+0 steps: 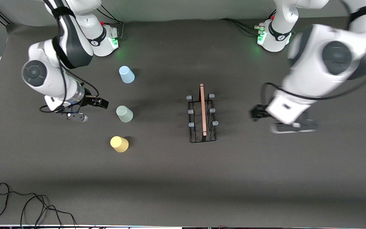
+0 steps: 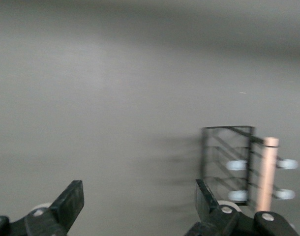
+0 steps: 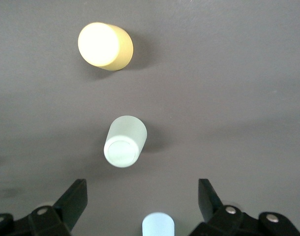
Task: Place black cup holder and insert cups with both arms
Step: 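Grasp the pale green cup with the right gripper, then carry the green cup to the holder and lower it onto a peg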
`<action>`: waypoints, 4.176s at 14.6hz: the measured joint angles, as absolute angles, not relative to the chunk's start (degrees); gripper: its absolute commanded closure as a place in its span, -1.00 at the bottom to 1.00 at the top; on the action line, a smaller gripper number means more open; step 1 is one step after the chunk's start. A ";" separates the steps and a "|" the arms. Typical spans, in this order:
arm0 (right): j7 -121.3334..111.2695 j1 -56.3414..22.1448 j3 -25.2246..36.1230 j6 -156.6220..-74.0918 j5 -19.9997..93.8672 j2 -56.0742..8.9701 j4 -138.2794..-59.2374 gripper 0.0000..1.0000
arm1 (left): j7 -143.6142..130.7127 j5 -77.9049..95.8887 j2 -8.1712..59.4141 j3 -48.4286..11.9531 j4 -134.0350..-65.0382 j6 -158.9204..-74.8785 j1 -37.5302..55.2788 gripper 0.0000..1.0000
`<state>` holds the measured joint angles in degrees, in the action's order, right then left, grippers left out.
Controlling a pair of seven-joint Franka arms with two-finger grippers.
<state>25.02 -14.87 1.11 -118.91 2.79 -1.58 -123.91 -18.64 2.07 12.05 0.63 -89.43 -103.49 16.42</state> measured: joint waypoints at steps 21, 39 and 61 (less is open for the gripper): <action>32.21 -19.46 1.03 -145.16 6.65 -15.62 -133.98 -0.75 | 3.16 -1.01 4.59 0.51 -93.91 -98.81 -0.97 -1.00; 52.99 -31.27 0.48 -124.36 9.70 -15.57 -110.18 1.00 | 5.64 -1.03 4.21 -0.69 -90.12 -93.13 -1.44 -1.00; 75.38 -47.26 -0.01 -122.71 10.25 -28.76 -93.64 -0.93 | 5.63 -1.06 4.21 -0.58 -90.12 -92.99 -1.45 -1.00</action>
